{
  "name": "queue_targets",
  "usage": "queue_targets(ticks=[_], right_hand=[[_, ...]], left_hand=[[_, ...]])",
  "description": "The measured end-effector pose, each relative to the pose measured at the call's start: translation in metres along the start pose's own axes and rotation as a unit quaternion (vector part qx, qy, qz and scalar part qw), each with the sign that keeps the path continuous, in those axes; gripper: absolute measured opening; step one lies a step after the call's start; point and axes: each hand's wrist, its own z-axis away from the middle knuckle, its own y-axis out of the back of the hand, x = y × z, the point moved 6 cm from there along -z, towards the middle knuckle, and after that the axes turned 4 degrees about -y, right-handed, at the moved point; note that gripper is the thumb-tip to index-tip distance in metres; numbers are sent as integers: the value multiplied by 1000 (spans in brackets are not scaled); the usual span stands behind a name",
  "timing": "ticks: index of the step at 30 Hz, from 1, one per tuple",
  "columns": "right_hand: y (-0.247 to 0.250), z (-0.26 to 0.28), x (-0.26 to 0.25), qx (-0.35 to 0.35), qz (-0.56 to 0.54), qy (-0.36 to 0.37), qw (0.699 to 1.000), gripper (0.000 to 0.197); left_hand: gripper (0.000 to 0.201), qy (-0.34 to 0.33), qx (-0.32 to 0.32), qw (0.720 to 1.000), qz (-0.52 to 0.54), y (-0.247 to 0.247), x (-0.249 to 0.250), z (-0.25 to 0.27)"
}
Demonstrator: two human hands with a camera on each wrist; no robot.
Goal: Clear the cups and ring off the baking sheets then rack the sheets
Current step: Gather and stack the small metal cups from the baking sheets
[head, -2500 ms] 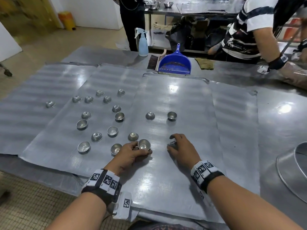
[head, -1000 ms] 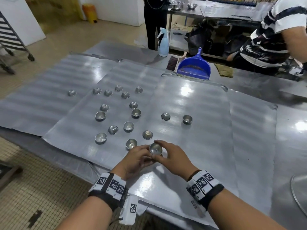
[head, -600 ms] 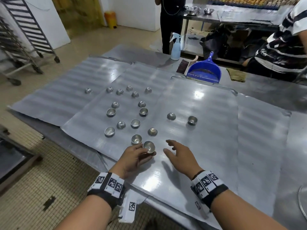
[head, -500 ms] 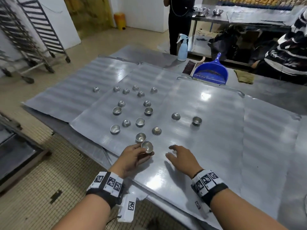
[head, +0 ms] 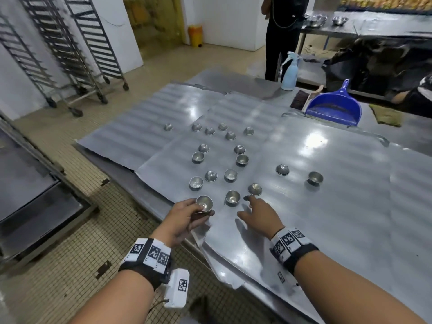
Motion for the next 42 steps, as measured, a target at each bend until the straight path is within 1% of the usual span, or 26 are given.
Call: queue_targets(ticks=[3,6,10,12,14,17,20,22,25,28,32,36,38,40,42], right_hand=[[-5,-13,-19,15,-7,-6,1000,72],[-10,-26,-31,25,3,-24,999,81],[-11,-35,-39,33,17,-50,998,78],[-12,-36,-42,33,37,-61,997,73],[-13,-34,-45,33,52,-66,996,62],[-14,-27,-48,60,67,-69,994,32],[-15,-23,-47,73,60,-84,992,22],[-14,-21,-45,84,59,-89,991,19],[-14,-17,-35,80,64,-89,991,20],[-11,-12,-21,88,61,-93,990,21],[-6,-3,-6,77,65,-99,990,28],[1,9,6,75,19,-103,992,40],[6,13,9,75,-7,-98,992,42],[13,18,7,81,-33,-79,993,43],[21,20,1,96,-68,-46,992,44]], left_hand=[[18,18,-21,1000,-2,18,12,-16],[19,34,-41,999,-9,31,20,-38],[22,55,-77,995,-25,35,24,-64],[22,62,-91,993,-31,33,25,-74],[20,66,-101,992,-35,33,24,-82],[21,76,-115,989,-57,33,17,-92],[17,86,-124,985,-78,31,12,-98],[20,83,-140,982,-96,27,12,-97],[29,72,-160,981,-85,20,12,-92],[31,73,-163,982,-65,11,11,-86],[30,75,-156,982,-70,1,6,-78],[27,74,-155,982,-75,-14,2,-70],[24,83,-146,984,-59,-21,-1,-68],[28,92,-137,985,-39,-29,-4,-65],[34,102,-132,986,-21,-36,-7,-62]])
